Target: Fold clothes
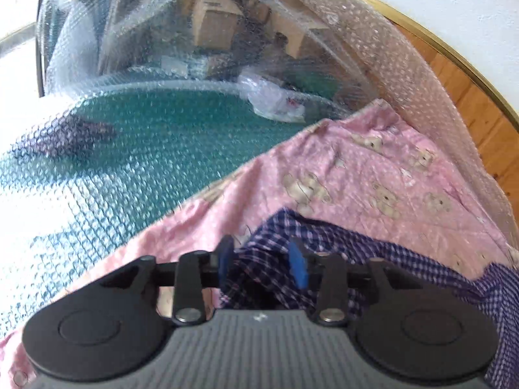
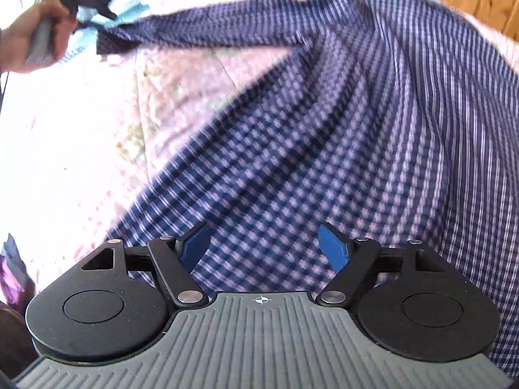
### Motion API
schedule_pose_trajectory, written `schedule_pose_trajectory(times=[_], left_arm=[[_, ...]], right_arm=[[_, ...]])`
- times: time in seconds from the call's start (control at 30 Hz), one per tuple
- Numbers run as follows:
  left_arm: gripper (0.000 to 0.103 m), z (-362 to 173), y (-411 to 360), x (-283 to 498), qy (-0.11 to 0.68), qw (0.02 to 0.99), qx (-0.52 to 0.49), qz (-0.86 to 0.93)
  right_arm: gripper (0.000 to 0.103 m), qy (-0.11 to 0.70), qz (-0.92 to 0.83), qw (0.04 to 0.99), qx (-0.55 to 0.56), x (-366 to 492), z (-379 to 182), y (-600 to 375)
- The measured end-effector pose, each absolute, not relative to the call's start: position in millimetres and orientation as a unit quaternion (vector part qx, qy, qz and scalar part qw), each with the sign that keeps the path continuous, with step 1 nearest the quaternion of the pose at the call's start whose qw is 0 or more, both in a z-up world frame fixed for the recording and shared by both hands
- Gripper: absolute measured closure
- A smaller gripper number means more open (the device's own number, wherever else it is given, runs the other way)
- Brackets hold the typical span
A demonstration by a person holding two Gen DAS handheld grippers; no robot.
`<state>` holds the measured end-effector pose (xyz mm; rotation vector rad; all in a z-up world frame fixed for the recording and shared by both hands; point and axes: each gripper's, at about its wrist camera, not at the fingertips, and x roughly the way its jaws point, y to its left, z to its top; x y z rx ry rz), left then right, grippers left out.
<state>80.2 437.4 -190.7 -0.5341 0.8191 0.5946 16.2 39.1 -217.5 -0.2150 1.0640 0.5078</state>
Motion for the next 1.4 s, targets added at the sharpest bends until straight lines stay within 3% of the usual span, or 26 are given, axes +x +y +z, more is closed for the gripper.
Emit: schedule_pose_trajectory(times=[0.17,0.43,0.47,0.5,0.53,0.57,0.63,0.67,0.73,0.8,0.93,0.97,1.03,1.07,1.1,1.17,1.23,1.4], left_arm=[[0.034,-221,442,65,0.414,0.826,-0.234,0.303],[0.021,-236,482,69,0.346,0.769,-0.482,0.239],[0.025,-238,484,74,0.343,0.767,-0.486,0.239],[0.036,-240,486,80,0.339,0.768,-0.489,0.238],[0.082,-241,490,86,0.341,0.772,-0.481,0.238],[0.095,-238,495,91,0.338,0.776,-0.477,0.238],[0.097,-225,507,95,0.313,0.790,-0.468,0.242],[0.097,-212,514,93,0.290,0.802,-0.463,0.243],[0.097,-186,529,90,0.244,0.823,-0.451,0.246],[0.097,-169,537,95,0.230,0.838,-0.424,0.254],[0.095,-171,508,87,0.281,0.857,-0.365,0.229],[0.092,-173,497,81,0.294,0.860,-0.353,0.221],[0.075,-178,477,70,0.320,0.865,-0.328,0.205],[0.069,-180,467,64,0.333,0.866,-0.316,0.197],[0.065,-182,456,58,0.346,0.868,-0.303,0.189],[0.053,-186,436,46,0.370,0.870,-0.278,0.172],[0.043,-190,415,34,0.395,0.870,-0.252,0.155],[0.042,-202,356,0,0.460,0.862,-0.198,0.077]], right_arm=[[0.021,0.484,0.254,0.829,-0.119,16,-208,61],[0.020,0.485,0.274,0.817,-0.150,10,-209,90],[0.020,0.485,0.284,0.813,-0.150,9,-208,95],[0.020,0.486,0.299,0.807,-0.151,9,-208,98],[0.020,0.490,0.315,0.798,-0.155,8,-211,104],[0.025,0.495,0.331,0.787,-0.160,7,-214,110],[0.062,0.521,0.346,0.761,-0.172,14,-233,123],[0.092,0.524,0.351,0.755,-0.180,11,-238,128],[0.093,0.517,0.373,0.746,-0.192,2,-241,138],[0.101,0.503,0.412,0.734,-0.196,-7,-238,148],[0.100,0.507,0.424,0.723,-0.202,-18,-243,161],[0.098,0.512,0.428,0.720,-0.190,-18,-242,159],[0.094,0.505,0.434,0.728,-0.162,-17,-229,147],[0.085,0.497,0.429,0.741,-0.139,-14,-218,135],[0.066,0.492,0.416,0.757,-0.110,-11,-207,118],[0.043,0.490,0.357,0.794,-0.052,-3,-193,73],[0.042,0.497,0.282,0.821,0.009,5,-186,23],[0.040,0.498,0.037,0.861,0.100,-30,-193,-140]])
